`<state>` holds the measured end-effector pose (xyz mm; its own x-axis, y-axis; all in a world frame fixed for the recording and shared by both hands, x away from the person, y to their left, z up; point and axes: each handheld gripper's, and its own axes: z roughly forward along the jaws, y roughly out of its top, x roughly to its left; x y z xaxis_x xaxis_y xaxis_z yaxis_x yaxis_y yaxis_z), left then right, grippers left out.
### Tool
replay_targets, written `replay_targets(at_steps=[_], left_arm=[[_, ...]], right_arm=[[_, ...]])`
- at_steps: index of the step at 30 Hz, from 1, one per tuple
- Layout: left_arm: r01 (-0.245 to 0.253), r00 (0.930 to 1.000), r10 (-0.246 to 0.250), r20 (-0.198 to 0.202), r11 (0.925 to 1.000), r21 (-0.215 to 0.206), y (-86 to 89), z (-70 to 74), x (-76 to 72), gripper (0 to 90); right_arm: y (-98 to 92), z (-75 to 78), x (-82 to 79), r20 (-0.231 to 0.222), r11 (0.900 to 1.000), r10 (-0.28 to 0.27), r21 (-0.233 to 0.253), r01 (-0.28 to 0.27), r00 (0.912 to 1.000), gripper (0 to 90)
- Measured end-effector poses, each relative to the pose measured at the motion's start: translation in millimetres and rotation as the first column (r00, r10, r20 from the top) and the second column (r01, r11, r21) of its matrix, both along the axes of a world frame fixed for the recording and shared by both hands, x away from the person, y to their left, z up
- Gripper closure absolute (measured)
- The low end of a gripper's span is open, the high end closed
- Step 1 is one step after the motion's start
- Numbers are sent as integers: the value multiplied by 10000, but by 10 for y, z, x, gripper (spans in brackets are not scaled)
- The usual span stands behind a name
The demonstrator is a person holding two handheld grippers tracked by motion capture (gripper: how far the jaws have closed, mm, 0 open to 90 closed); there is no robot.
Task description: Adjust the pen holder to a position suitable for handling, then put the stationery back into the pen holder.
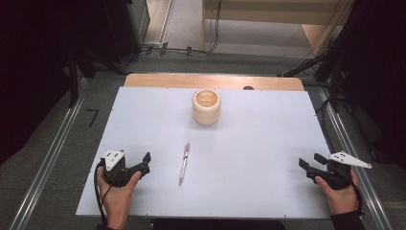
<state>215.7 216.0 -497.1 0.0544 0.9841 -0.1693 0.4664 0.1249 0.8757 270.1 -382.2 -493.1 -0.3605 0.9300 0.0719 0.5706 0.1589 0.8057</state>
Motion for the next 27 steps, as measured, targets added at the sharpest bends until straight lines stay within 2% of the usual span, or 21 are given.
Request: replay_targets(at_steps=[9, 21, 27], left_arm=[[31, 10000, -31, 29, 10000, 31, -14, -3, 12, 68], [196, 9998, -198, 59, 9994, 270, -82, 24, -31, 69], [317, 9995, -318, 11, 9993, 208, -110, 29, -43, 68]], right_arm=[[-29, 0, -13, -5, 9999, -127, 22, 127, 9999, 295], [-34, 8, -20, 38, 9999, -88, 91, 88, 10000, 293], [-26, -2, -2, 23, 10000, -66, 34, 66, 10000, 292]])
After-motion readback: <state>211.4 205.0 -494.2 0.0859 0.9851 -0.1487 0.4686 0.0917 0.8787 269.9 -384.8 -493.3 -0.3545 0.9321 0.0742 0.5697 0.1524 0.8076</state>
